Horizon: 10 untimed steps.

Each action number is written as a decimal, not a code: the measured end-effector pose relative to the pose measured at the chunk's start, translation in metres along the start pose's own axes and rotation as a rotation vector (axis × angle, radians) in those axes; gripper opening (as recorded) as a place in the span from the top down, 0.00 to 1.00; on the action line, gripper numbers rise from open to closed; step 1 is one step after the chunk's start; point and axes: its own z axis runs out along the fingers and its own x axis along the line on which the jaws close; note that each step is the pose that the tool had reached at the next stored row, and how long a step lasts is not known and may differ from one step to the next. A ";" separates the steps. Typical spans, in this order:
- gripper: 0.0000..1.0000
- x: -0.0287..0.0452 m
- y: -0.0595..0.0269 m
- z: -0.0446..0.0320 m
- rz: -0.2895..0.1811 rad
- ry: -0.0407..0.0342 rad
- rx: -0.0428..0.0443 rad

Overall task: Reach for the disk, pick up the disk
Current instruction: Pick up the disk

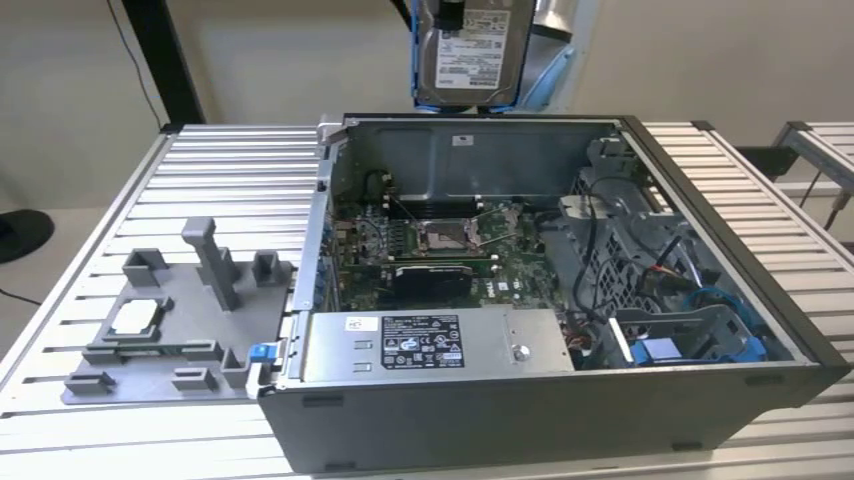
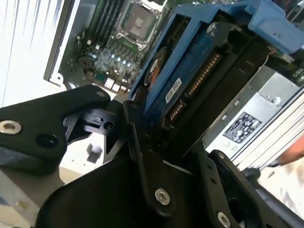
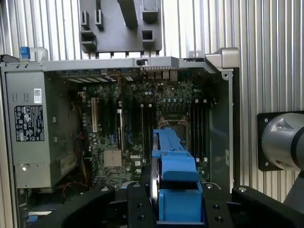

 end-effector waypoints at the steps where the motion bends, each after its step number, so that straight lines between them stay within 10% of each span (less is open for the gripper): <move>1: 1.00 -0.0003 -0.0045 0.0001 0.000 0.0000 0.0000; 10: 1.00 -0.0029 -0.0452 0.0013 0.000 -0.0001 0.0001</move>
